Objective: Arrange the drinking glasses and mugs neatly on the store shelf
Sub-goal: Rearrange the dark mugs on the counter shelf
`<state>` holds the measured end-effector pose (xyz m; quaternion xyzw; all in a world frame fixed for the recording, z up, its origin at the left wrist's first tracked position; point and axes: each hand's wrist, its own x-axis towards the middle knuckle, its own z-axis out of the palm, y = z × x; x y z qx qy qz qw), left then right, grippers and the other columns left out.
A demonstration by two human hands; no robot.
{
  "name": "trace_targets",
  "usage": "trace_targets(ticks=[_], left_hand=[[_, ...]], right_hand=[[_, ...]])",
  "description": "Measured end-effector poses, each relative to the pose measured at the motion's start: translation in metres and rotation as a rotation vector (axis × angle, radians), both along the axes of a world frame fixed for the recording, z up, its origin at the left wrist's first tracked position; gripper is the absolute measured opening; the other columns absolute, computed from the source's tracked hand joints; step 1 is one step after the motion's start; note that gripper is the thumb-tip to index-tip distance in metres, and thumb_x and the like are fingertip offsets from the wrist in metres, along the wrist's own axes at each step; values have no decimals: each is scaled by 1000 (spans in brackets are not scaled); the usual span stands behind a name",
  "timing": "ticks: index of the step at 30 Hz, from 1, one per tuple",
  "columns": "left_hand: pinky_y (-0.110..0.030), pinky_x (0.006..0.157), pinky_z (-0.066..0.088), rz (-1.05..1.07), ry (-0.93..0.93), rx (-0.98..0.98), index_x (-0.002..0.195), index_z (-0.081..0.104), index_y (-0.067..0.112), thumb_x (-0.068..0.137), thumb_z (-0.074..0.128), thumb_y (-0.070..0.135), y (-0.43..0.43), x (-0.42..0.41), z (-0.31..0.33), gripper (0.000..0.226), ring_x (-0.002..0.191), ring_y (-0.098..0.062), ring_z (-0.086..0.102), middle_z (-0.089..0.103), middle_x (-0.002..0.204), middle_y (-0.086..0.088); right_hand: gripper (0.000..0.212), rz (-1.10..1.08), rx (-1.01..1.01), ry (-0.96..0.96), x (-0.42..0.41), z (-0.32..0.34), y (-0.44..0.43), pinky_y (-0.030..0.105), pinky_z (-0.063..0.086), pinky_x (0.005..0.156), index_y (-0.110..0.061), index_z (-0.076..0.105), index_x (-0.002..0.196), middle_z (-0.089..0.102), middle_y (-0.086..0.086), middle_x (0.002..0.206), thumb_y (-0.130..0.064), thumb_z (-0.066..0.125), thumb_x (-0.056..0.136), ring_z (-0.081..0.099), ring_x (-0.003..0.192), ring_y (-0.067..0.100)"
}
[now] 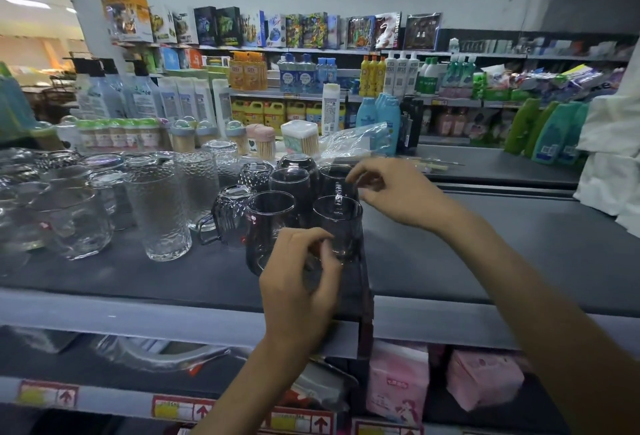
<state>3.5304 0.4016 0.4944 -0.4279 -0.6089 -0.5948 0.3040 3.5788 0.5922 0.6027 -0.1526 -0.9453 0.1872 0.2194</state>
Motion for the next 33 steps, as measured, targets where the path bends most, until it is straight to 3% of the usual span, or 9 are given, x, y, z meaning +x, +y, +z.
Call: trace_targets(ticks=[3,5,9,15,18,21,25,28,33], left_hand=[[-25,66,45,-58,-57,0,94,67,8,97,55,13,-13,0,-4,13,74,-14,56,58,86,3],[-30,66,46,-71,-115,-8,94,66,12,98,55,17,-22,0,-7,13,75,-15,58,58,86,5],[-33,65,47,-68,-202,-47,92,65,18,98,57,16,-35,3,-8,10,78,-19,59,60,87,6],[-26,67,51,-91,-243,-100,95,66,22,99,61,12,-54,14,-4,11,86,-15,63,61,95,8],[-26,78,55,-104,-227,-125,111,65,24,93,71,12,-60,18,2,23,99,-13,64,60,108,9],[-20,94,51,-174,-228,-162,135,54,31,87,81,21,-60,20,10,56,120,-11,58,54,128,11],[-38,105,52,-257,-172,-219,151,42,28,78,90,27,-50,21,25,88,136,-15,49,44,144,6],[-43,107,51,-358,-260,-133,148,42,27,75,92,28,-45,26,34,88,134,-19,53,51,141,8],[-34,105,54,-654,-578,17,140,50,23,74,93,11,-45,40,39,80,124,-14,65,68,131,6]], right_hand=[[48,75,16,-187,14,-10,-23,35,54,94,-29,71,122,71,1,115,-3,62,83,67,101,19],[44,75,81,-279,14,-18,-31,31,52,92,-28,72,123,71,0,113,-10,71,82,66,102,18],[22,55,104,-182,13,-28,-32,33,51,78,-24,74,85,70,-7,85,-36,89,75,63,87,12],[27,159,77,-68,31,-33,-34,35,57,81,-33,69,73,69,-6,92,-37,94,67,65,86,10],[27,203,68,55,51,-26,-45,25,53,85,-34,70,76,71,-1,110,-27,95,68,69,96,13],[20,210,39,176,70,-18,-58,13,48,92,-24,76,78,70,0,121,-26,93,68,70,105,12],[20,225,-173,291,91,-7,-80,22,56,94,-15,78,81,73,4,113,-16,93,68,73,98,14],[26,225,-296,336,102,-2,-97,31,61,87,-14,76,90,77,1,96,-11,93,70,75,88,18],[51,141,-366,378,117,0,-104,28,61,83,-35,65,124,73,-11,104,-25,88,79,72,96,10]])
